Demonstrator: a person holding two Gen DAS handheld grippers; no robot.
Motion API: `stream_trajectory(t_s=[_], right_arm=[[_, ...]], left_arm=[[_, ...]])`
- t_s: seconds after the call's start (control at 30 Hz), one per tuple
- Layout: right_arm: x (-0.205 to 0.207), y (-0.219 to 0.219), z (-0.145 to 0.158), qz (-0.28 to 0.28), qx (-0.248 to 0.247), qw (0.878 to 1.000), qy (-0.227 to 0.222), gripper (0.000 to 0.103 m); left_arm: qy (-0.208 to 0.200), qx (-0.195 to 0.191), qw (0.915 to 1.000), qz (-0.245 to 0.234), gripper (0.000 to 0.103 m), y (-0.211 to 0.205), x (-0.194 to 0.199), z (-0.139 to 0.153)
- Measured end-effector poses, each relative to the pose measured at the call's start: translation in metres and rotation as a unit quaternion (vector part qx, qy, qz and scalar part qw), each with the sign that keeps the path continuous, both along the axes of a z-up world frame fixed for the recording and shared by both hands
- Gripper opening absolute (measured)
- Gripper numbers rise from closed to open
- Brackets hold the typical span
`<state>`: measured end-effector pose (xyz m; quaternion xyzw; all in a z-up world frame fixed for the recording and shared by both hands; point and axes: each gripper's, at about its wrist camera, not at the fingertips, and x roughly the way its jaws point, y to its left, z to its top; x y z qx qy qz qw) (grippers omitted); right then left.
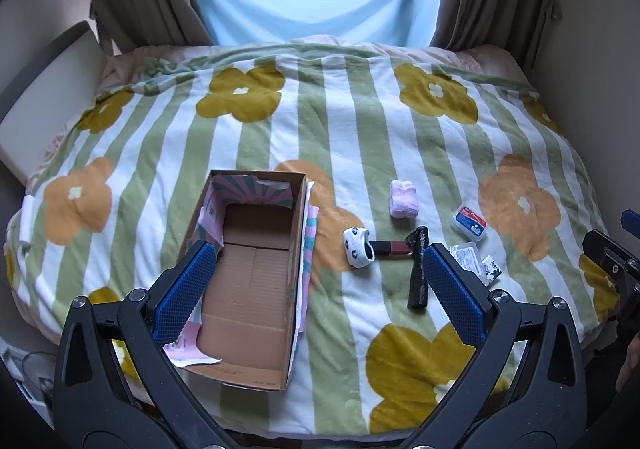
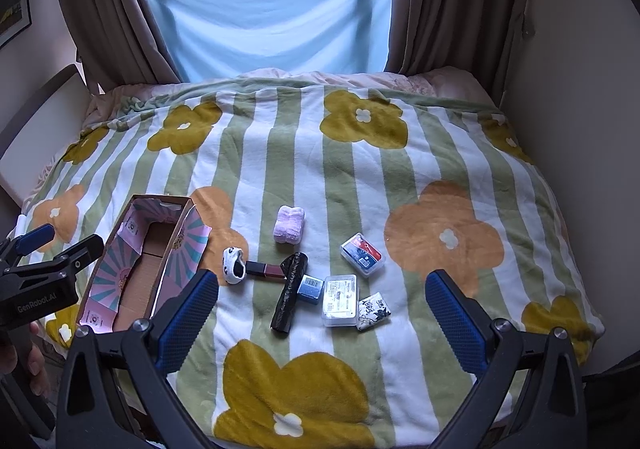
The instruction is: Organize objects
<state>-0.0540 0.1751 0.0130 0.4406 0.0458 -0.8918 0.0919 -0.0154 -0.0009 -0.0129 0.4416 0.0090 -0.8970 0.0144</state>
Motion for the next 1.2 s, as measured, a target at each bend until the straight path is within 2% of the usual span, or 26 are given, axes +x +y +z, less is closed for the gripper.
stream_trajectory(t_s=[0.6,0.63,0.7,0.73,0.9,0.93,1.2], right_arm=[[0.009,-0.008,0.004,-0.003,0.004,1.0,-0.002,0.103],[0.007,-0.007,0.003,-0.004,0.003,1.0,-0.003,0.103],[0.006,-0.007,0.003,-0.005,0.001,1.0,-0.004,0.103],[0.006,-0.007,0.002,-0.005,0.002,1.0,-0.004,0.103],[0.005,-0.008,0.0,-0.006,0.001,1.0,-0.007,0.103],[0.004,-0.009,0.0,-0.008,0.001,1.0,-0.008,0.103],[0.009,-0.02,-0.001,-0.031,0.001,1.0,-0.003,0.103]], left_arm=[[-0.008,0.001,1.0,-0.003,0.102,-0.002,0.001,-0.002],[-0.008,0.006,0.9935,0.114,0.102,-0.005,0.001,-0.003],[-0.008,0.005,0.9934,0.114,0.102,-0.005,0.001,-0.003],[-0.008,0.008,0.9838,0.179,0.102,-0.006,0.002,-0.004],[-0.014,0.011,0.9841,0.177,0.102,-0.013,0.003,-0.007],[-0.016,0.015,0.9765,0.214,0.102,-0.016,0.004,-0.008],[-0.023,0.018,0.9782,0.206,0.102,-0.028,0.005,-0.01]])
